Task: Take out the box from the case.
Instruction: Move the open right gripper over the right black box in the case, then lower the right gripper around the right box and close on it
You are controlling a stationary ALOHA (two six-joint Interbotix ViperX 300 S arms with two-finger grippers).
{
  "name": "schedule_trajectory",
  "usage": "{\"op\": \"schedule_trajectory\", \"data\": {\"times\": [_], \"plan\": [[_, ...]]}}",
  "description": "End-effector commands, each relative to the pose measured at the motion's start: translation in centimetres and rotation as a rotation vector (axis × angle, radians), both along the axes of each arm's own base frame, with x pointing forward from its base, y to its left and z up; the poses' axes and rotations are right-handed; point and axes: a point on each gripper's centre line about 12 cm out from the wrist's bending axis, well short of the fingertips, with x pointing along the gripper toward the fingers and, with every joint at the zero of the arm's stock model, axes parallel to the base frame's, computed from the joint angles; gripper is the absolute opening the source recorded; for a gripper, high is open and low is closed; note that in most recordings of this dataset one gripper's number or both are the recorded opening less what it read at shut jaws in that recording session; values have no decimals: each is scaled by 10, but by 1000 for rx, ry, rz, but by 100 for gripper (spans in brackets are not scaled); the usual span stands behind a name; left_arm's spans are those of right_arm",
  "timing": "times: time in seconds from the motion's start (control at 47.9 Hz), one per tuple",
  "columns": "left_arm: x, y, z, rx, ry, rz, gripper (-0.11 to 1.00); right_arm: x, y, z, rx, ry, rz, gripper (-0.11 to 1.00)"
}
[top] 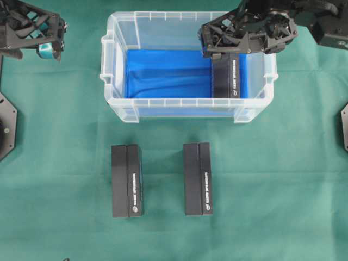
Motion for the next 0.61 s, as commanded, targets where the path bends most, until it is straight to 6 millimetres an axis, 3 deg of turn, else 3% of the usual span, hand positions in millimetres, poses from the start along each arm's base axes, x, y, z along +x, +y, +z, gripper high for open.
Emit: {"op": "schedule_trajectory", "data": {"times": [0.0, 0.584], "plan": [[0, -1, 7, 8, -25, -5, 96, 1, 1, 9, -8, -26, 2, 86], [-2, -2, 7, 9, -26, -6, 96, 3, 0, -14, 3, -4, -10, 86]]}}
